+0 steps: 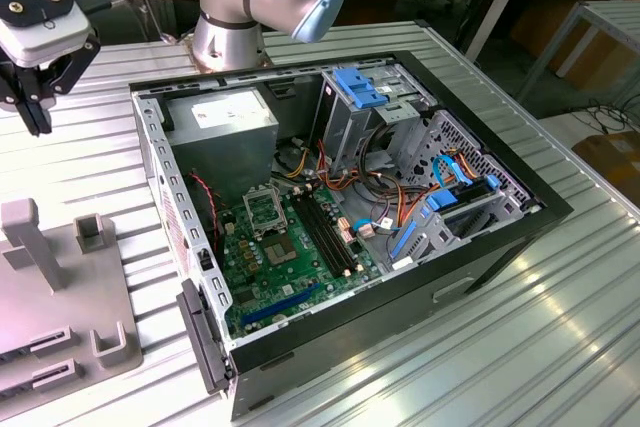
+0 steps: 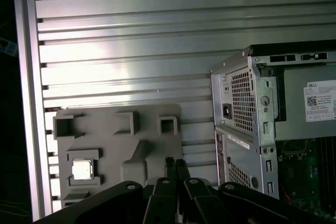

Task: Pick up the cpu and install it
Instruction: 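Reach for the cpu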

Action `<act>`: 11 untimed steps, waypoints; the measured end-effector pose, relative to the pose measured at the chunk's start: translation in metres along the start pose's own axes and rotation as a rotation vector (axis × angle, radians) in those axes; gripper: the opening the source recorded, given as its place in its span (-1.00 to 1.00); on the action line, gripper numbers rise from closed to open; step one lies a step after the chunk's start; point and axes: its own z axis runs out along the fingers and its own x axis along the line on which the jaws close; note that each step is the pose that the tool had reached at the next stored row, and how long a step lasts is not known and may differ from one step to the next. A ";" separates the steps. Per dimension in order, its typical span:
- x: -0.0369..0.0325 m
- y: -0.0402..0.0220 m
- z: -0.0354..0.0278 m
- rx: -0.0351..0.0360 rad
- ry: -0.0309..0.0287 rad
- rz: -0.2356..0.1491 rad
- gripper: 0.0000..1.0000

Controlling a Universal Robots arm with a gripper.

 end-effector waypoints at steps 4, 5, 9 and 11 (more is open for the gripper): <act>0.0059 -0.0016 0.0002 0.0001 0.0021 0.000 -0.70; 0.0075 -0.0020 0.0003 0.0003 0.0037 0.000 -0.70; 0.0132 -0.0040 0.0014 0.0014 0.0219 0.001 -0.70; 0.0161 -0.0047 0.0019 0.0018 0.0287 0.001 -0.70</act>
